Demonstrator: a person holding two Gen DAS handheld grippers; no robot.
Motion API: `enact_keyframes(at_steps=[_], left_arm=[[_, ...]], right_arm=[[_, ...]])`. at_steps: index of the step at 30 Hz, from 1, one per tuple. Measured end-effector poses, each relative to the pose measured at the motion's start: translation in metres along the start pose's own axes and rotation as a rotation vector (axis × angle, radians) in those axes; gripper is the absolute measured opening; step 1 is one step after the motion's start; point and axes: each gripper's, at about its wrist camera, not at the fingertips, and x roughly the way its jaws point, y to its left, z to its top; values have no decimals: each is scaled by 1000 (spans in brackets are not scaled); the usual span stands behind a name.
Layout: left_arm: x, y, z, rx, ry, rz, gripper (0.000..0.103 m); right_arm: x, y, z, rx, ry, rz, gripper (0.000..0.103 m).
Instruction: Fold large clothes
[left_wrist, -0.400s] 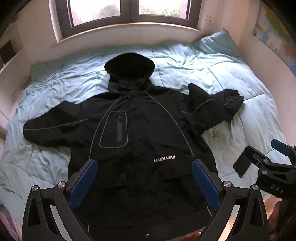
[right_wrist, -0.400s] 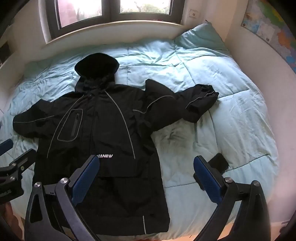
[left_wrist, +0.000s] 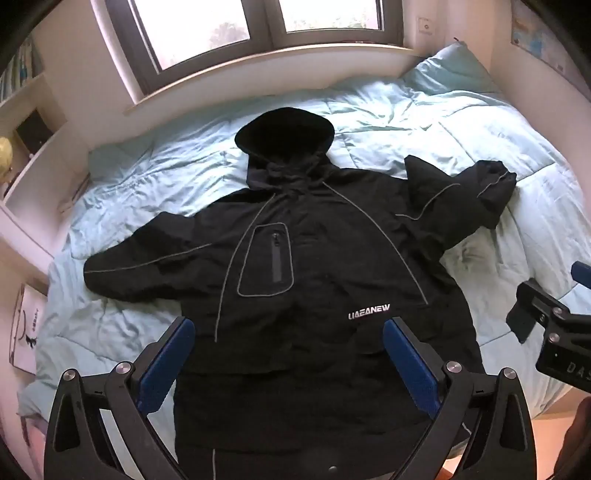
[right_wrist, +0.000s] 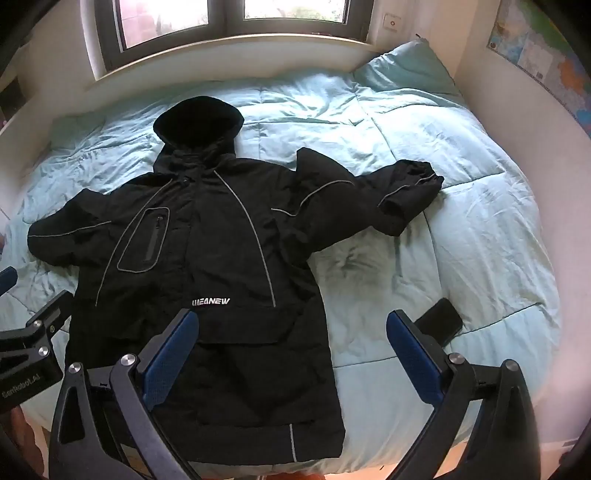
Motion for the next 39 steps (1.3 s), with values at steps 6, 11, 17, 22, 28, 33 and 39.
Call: enact_keyframes(at_steps=[6, 11, 17, 22, 28, 33, 39], left_arm=[[4, 2, -3, 11, -2, -11, 102], [2, 2, -3, 15, -15, -55, 102], [5, 0, 2, 18, -13, -54, 102], [11, -2, 3, 18, 8, -67, 102], [15, -4, 6, 24, 12, -67, 102], [15, -8, 13, 35, 9, -64, 102], [14, -17, 25, 46, 11, -89, 102]], right_arm=[[0, 6, 0, -18, -4, 0, 102], [-1, 8, 0, -21, -12, 1, 102], [-2, 5, 1, -1, 1, 19, 102], [1, 1, 3, 12, 10, 29, 102], [3, -2, 6, 20, 18, 36, 102], [7, -10, 11, 43, 29, 54, 102], [11, -21, 18, 64, 25, 58, 102]])
